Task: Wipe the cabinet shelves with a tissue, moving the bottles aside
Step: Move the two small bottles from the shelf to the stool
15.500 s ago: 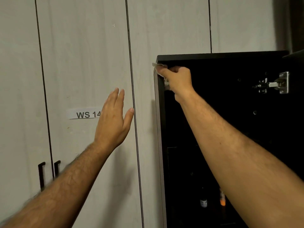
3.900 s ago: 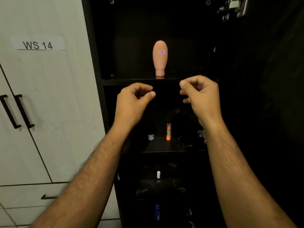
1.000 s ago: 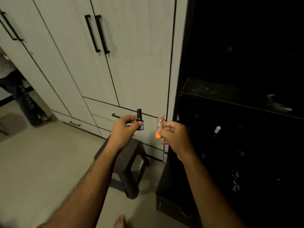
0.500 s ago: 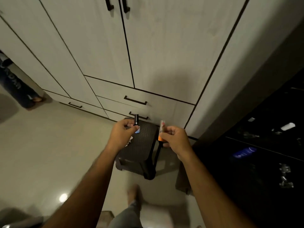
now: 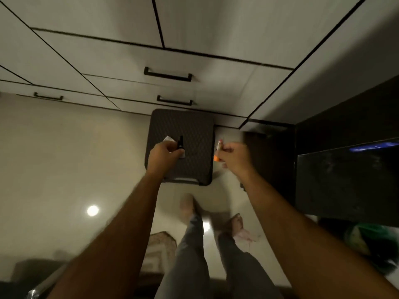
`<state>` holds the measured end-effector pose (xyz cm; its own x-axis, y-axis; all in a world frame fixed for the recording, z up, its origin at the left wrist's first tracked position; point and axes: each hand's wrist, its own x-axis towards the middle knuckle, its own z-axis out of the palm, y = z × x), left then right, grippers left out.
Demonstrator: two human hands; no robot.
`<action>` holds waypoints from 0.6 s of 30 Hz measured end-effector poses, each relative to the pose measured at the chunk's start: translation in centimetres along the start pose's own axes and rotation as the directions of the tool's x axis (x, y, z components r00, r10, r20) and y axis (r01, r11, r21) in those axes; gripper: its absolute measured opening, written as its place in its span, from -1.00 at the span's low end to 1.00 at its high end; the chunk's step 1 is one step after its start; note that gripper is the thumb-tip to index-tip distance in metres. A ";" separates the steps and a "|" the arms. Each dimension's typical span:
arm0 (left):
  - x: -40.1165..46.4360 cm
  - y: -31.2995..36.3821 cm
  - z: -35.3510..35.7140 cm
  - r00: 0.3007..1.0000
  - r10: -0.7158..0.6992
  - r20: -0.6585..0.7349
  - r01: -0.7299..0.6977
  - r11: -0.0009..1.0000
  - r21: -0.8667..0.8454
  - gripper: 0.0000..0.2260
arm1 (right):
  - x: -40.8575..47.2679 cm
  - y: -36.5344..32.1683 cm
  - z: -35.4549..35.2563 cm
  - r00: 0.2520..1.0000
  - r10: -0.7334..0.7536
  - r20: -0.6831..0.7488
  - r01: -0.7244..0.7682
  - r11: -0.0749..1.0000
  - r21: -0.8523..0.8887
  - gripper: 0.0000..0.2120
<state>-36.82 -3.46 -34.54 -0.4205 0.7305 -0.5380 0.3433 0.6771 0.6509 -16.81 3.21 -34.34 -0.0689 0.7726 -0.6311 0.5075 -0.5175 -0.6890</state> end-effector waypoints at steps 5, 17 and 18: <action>4.9 -3.2 3.4 0.999 -0.018 0.044 0.015 0.998 0.067 -0.85 | 6.2 3.3 4.2 0.999 0.021 -0.030 -0.024 0.995 -0.098 -0.80; 13.8 -9.3 9.3 1.000 -0.005 -0.025 0.008 0.988 0.157 -0.79 | 16.8 6.0 10.7 0.999 -0.049 -0.016 0.040 0.932 -0.361 -0.89; 14.0 -9.6 9.7 0.999 -0.005 -0.031 0.010 0.987 0.163 -0.78 | 17.4 5.8 11.1 0.998 -0.059 -0.009 0.051 0.921 -0.386 -0.88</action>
<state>-37.85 1.14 -53.47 -0.4484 0.7239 -0.5243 0.4711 0.6899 0.5497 -24.66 9.58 -53.27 -0.0915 0.8051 -0.5861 0.7955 -0.2949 -0.5293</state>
